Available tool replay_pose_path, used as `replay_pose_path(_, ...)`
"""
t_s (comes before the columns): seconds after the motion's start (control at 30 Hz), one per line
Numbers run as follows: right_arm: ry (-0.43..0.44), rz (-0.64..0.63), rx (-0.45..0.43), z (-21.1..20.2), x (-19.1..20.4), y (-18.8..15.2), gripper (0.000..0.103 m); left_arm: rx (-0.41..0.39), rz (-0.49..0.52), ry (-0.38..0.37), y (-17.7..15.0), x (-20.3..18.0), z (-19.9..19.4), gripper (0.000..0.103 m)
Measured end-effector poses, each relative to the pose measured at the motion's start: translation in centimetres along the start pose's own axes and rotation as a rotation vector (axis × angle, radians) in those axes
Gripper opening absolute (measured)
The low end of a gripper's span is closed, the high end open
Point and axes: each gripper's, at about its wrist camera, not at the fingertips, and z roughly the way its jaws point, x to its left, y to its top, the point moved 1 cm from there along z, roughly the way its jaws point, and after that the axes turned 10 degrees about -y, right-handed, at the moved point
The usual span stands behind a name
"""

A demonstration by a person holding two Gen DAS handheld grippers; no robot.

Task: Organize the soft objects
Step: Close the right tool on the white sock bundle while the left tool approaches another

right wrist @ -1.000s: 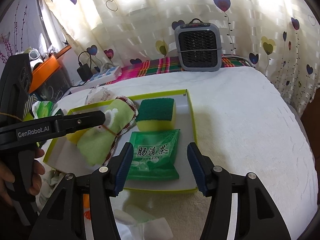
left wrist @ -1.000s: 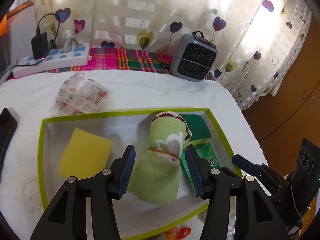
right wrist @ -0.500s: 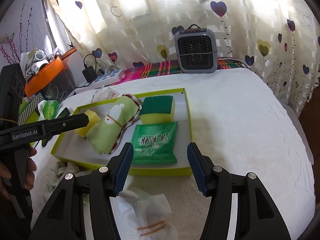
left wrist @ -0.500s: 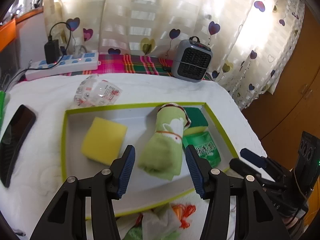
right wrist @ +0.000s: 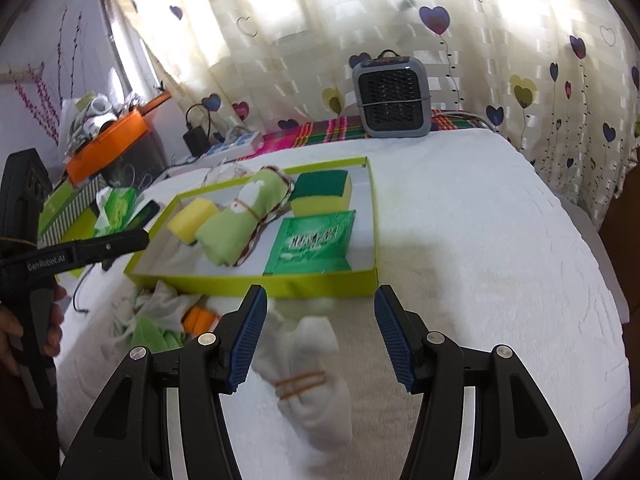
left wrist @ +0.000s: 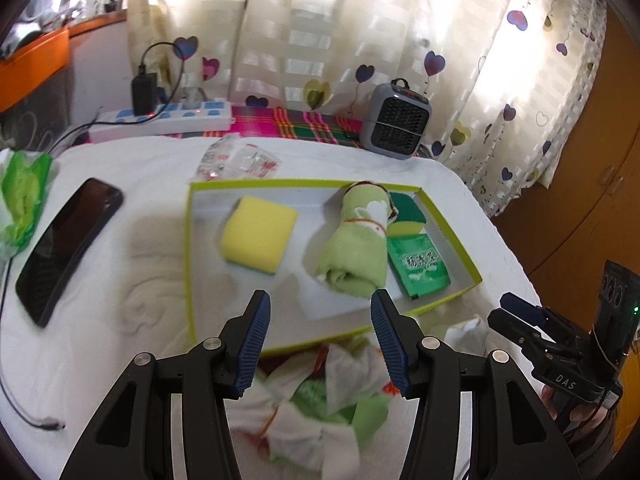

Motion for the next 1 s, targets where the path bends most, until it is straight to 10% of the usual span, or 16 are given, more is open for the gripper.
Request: replay_pose_path(1.0,-0.096,-0.171,0.118,1.9,3.4,-3.5,0.066,0.022,-0.104,0.032,-6.0,2.5,-2.4,0.054)
